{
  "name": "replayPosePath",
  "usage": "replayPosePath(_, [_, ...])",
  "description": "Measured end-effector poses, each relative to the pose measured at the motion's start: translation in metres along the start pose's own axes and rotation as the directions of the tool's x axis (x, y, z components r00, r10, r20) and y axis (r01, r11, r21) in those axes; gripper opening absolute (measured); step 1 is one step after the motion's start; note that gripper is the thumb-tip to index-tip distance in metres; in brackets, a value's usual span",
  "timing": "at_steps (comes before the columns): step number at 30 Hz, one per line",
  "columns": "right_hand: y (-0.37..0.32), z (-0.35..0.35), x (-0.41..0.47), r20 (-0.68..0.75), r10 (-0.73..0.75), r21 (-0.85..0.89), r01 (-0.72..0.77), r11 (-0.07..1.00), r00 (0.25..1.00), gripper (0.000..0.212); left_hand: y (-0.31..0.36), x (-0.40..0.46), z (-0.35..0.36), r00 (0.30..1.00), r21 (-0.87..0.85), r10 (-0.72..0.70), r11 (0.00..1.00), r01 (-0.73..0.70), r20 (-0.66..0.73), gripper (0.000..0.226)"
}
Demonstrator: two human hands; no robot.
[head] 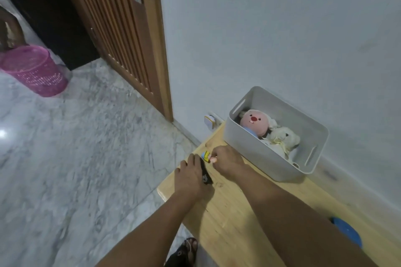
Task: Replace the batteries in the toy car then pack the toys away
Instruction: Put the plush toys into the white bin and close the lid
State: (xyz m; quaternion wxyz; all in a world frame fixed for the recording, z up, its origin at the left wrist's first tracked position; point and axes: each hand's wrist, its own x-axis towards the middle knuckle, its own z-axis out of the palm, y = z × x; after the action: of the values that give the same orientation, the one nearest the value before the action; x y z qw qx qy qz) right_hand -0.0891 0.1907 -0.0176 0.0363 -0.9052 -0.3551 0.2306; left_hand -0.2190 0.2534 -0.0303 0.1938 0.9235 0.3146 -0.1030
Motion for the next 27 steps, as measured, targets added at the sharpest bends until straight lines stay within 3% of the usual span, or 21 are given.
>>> replayPosePath(5, [-0.003,-0.003,0.000,-0.021,0.023,0.055,-0.022,0.998,1.000,0.026,-0.005,0.005,-0.001,1.000,0.027,0.022,0.999,-0.022,-0.002,0.084])
replayPosePath(9, [-0.006,-0.013,-0.002,-0.070,0.063,0.195,-0.048,0.980,0.996,0.025,-0.009,0.007,-0.005,0.998,0.010,0.057,0.998,-0.057,-0.012,0.086])
replayPosePath(15, [-0.024,-0.059,-0.012,-0.234,0.059,0.329,0.022,0.944,0.970,0.020,-0.015,0.024,-0.046,0.972,-0.006,0.142,0.989,-0.146,-0.186,0.090])
replayPosePath(21, [-0.015,-0.118,-0.034,-0.392,0.171,0.510,0.059,0.858,0.904,0.025,0.007,0.043,-0.106,0.892,-0.063,0.284,0.944,-0.325,-0.351,0.099])
replayPosePath(27, [0.041,-0.143,-0.059,-0.444,0.386,0.609,-0.044,0.792,0.809,0.019,0.067,0.053,-0.144,0.781,-0.025,0.478,0.847,-0.531,-0.401,0.093])
